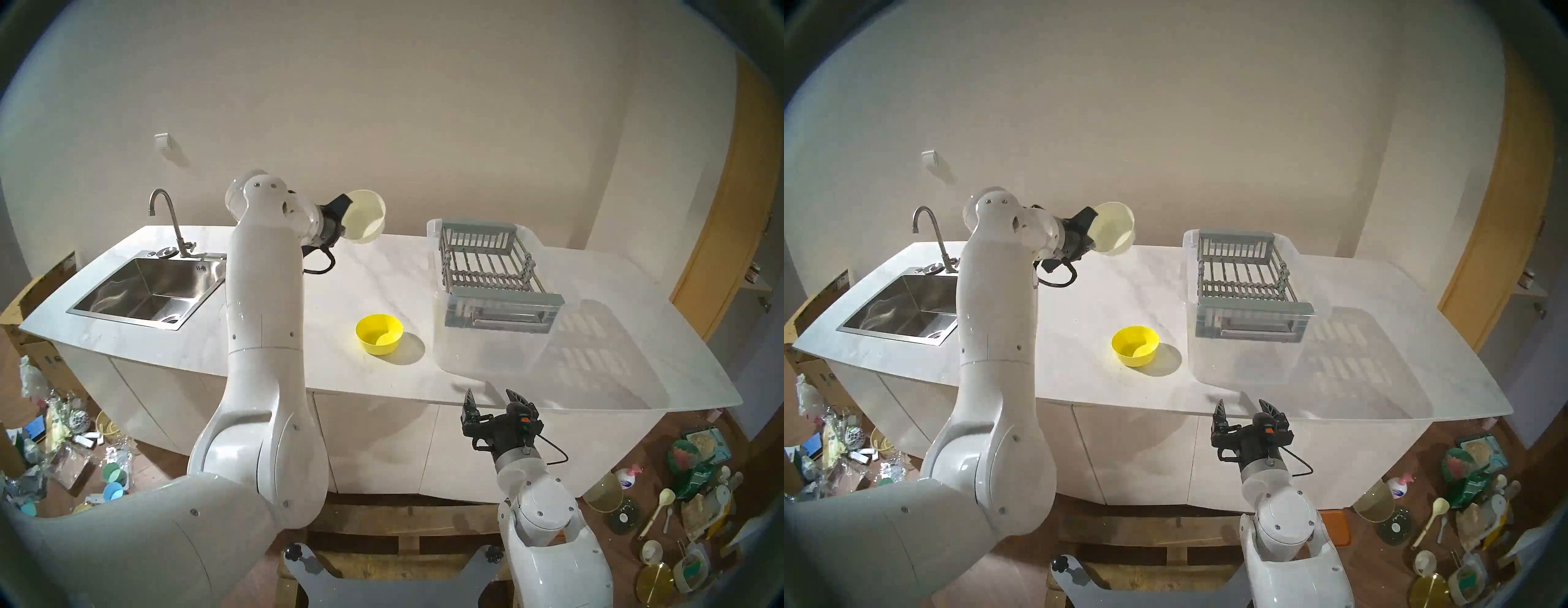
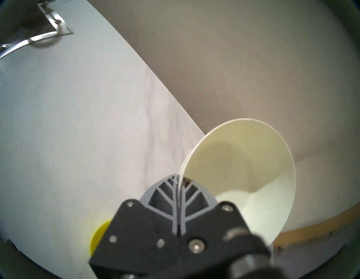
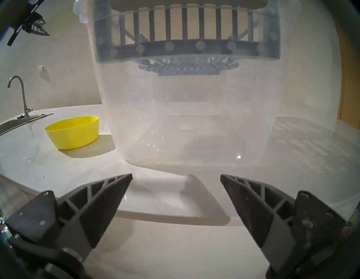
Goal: Place the plate or bowl neatly into the plate slot of the drying rack
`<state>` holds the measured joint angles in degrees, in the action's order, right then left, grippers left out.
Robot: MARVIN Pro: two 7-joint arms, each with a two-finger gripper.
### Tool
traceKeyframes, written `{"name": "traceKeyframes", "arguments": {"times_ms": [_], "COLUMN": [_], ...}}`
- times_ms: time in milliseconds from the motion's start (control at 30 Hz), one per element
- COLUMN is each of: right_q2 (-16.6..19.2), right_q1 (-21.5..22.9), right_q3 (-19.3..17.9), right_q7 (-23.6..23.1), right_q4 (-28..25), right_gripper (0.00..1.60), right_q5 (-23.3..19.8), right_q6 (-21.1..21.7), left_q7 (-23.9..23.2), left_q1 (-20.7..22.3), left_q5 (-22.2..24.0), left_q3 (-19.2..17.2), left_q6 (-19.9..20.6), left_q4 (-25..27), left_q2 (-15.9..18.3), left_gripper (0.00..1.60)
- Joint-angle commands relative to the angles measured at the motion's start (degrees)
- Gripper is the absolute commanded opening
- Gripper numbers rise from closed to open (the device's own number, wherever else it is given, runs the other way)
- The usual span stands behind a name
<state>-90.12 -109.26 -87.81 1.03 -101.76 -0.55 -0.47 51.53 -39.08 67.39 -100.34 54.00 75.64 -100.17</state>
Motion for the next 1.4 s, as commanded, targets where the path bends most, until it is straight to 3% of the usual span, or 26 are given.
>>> {"name": "traceKeyframes", "arguments": {"times_ms": [0,233,267,333,367,600,700,733,767,933,967,1133,1167,1367], "right_q2": [0.0,0.0,0.0,0.0,0.0,0.0,0.0,0.0,0.0,0.0,0.0,0.0,0.0,0.0], "right_q1": [0.3,0.5,0.5,0.5,0.5,0.5,0.4,0.4,0.4,0.3,0.3,0.3,0.3,0.3], "right_q3": [0.0,0.0,0.0,0.0,0.0,0.0,0.0,0.0,0.0,0.0,0.0,0.0,0.0,0.0], "right_q7": [0.0,0.0,0.0,0.0,0.0,0.0,0.0,0.0,0.0,0.0,0.0,0.0,0.0,0.0], "right_q4": [-1.4,-1.2,-1.2,-1.2,-1.1,-1.2,-1.4,-1.4,-1.4,-1.5,-1.5,-1.5,-1.5,-1.6], "right_gripper": [1.60,1.60,1.60,1.60,1.60,1.60,1.60,1.60,1.60,1.60,1.60,1.60,1.60,1.60], "right_q5": [0.0,0.0,0.0,0.0,0.0,0.0,0.0,0.0,0.0,0.0,0.0,0.0,0.0,0.0], "right_q6": [-0.3,-0.4,-0.4,-0.4,-0.4,-0.4,-0.4,-0.4,-0.4,-0.3,-0.3,-0.3,-0.3,-0.3], "left_q7": [0.5,-0.2,-0.7,-1.1,-1.3,-4.1,-7.6,-10.5,-10.5,-20.2,-20.2,-27.7,-30.4,-34.0], "left_q1": [6.7,12.0,14.6,14.6,16.4,22.7,24.9,26.8,26.8,31.5,31.5,35.9,37.6,38.9], "left_q5": [1.2,1.4,0.6,0.4,-0.4,-2.4,-3.4,-4.2,-4.2,-7.3,-7.3,-8.9,-8.7,-8.0], "left_q3": [0.9,5.9,8.7,9.8,12.4,19.2,22.1,23.8,23.8,28.9,28.9,33.5,35.0,38.1], "left_q6": [-0.7,-0.9,-0.5,-0.5,0.0,0.3,-1.0,-2.5,-2.5,-8.8,-8.8,-14.6,-16.1,-15.7], "left_q4": [-3.5,-11.2,-14.2,-13.9,-15.3,-22.1,-26.1,-30.3,-30.3,-42.6,-42.6,-53.7,-58.2,-64.2], "left_q2": [-1.3,-1.9,-1.9,-2.1,-2.5,-3.4,-3.8,-4.3,-4.3,-6.5,-6.5,-8.8,-10.1,-12.7], "left_gripper": [0.00,0.00,0.00,0.00,0.00,0.00,0.00,0.00,0.00,0.00,0.00,0.00,0.00,0.00]}}
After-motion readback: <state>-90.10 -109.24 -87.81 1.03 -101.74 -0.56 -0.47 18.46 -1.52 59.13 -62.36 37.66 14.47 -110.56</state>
